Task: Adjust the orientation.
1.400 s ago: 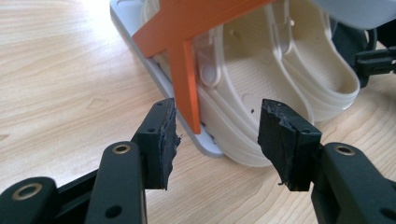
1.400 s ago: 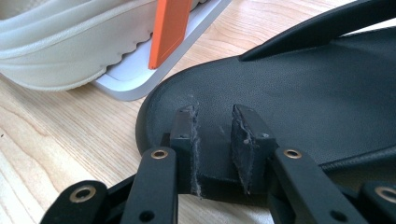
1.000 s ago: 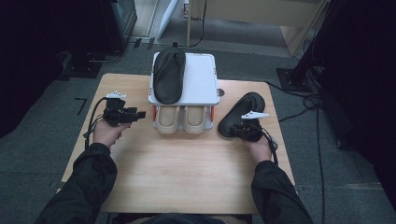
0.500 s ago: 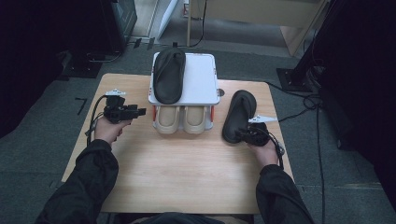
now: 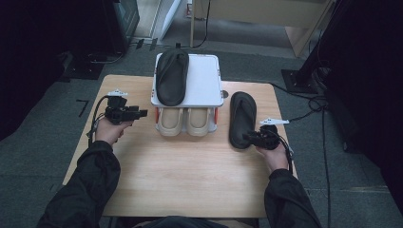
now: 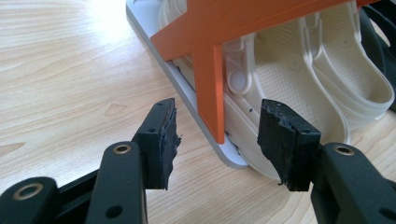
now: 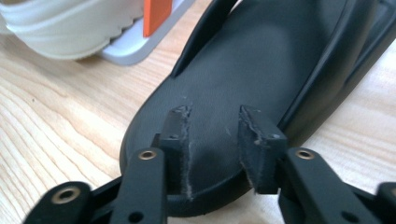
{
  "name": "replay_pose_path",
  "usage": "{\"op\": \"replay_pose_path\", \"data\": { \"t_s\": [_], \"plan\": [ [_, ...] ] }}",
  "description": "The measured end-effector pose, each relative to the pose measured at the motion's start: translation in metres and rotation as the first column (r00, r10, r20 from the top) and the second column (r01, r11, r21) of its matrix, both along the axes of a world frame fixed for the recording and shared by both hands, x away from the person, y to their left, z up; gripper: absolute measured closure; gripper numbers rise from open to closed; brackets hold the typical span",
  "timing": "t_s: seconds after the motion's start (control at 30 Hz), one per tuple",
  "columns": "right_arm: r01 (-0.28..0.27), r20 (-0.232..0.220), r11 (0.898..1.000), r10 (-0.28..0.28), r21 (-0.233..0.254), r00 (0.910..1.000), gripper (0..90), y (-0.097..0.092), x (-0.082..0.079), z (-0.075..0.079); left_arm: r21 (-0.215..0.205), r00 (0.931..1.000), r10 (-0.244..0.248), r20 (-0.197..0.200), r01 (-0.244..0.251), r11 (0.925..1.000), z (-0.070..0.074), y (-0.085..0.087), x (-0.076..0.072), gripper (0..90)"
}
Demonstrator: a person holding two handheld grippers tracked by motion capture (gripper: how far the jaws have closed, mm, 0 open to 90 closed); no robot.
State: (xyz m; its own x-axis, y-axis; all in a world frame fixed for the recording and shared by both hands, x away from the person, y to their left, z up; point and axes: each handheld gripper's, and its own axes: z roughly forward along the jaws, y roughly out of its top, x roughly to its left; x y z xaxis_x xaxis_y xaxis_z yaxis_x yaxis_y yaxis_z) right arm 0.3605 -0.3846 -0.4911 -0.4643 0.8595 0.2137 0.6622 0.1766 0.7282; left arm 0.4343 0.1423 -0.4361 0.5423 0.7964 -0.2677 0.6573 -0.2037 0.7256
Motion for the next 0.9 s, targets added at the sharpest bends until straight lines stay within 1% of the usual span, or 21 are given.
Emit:
{"op": "replay_pose_path", "data": {
  "t_s": [0.07, 0.13, 0.23, 0.3, 0.33, 0.43, 0.47, 0.57, 0.63, 0.73, 0.77, 0.8, 0.9],
  "plan": [
    [0.012, 0.015, 1.000, -0.012, 0.004, 0.9998, 61.2, -0.002, 0.001, 0.003, -0.004, 1.0000, 0.000, 0.000, 0.000, 1.0000, 0.000, 0.000, 0.000, 46.9],
    [0.019, 0.038, 1.000, -0.018, -0.013, 0.9991, 60.0, -0.003, 0.004, 0.008, -0.001, 1.0000, -0.002, 0.001, 0.002, 1.0000, 0.000, 0.000, -0.002, 46.7],
    [0.030, 0.061, 0.999, -0.029, -0.026, 0.9978, 58.7, -0.004, 0.008, 0.014, 0.003, 1.0000, -0.003, 0.000, 0.003, 1.0000, 0.000, 0.002, -0.005, 46.5],
    [0.056, 0.069, 0.998, -0.055, -0.014, 0.9961, 58.4, -0.007, 0.012, 0.019, 0.003, 0.9999, -0.006, -0.009, 0.006, 1.0000, 0.001, 0.003, -0.007, 46.1],
    [0.061, 0.075, 0.998, -0.060, -0.015, 0.9954, 58.0, -0.008, 0.014, 0.021, -0.002, 1.0000, -0.007, -0.004, 0.007, 1.0000, 0.001, 0.003, -0.008, 45.9],
    [0.076, 0.097, 0.997, -0.074, -0.014, 0.9925, 56.7, -0.012, 0.018, 0.026, -0.013, 0.9998, -0.015, -0.013, 0.015, 0.9998, 0.000, 0.005, -0.014, 45.9],
    [0.083, 0.104, 0.996, -0.081, -0.014, 0.9913, 56.1, -0.015, 0.021, 0.027, -0.009, 0.9998, -0.015, -0.011, 0.015, 0.9998, 0.000, 0.005, -0.016, 45.9],
    [0.106, 0.114, 0.994, -0.105, 0.003, 0.9878, 55.3, -0.020, 0.027, 0.029, -0.002, 0.9996, -0.022, -0.015, 0.022, 0.9998, -0.001, 0.006, -0.020, 45.6],
    [0.118, 0.109, 0.993, -0.119, 0.013, 0.9869, 54.4, -0.023, 0.034, 0.028, 0.002, 0.9995, -0.025, -0.017, 0.025, 0.9997, -0.002, 0.007, -0.022, 45.5],
    [0.131, 0.105, 0.991, -0.131, 0.005, 0.9859, 53.8, -0.024, 0.041, 0.025, 0.019, 0.9995, -0.024, -0.021, 0.024, 0.9995, -0.004, 0.008, -0.025, 45.4],
    [0.137, 0.110, 0.991, -0.136, -0.006, 0.9846, 53.8, -0.024, 0.043, 0.023, 0.020, 0.9995, -0.022, -0.021, 0.022, 0.9996, -0.005, 0.009, -0.026, 45.4],
    [0.141, 0.107, 0.990, -0.139, -0.013, 0.9846, 53.8, -0.025, 0.047, 0.022, 0.020, 0.9995, -0.020, -0.023, 0.021, 0.9996, -0.005, 0.009, -0.027, 45.4],
    [0.155, 0.089, 0.988, -0.154, -0.007, 0.9841, 53.8, -0.028, 0.054, 0.018, 0.024, 0.9994, -0.024, -0.027, 0.025, 0.9994, -0.007, 0.011, -0.030, 45.4]
  ]
}}
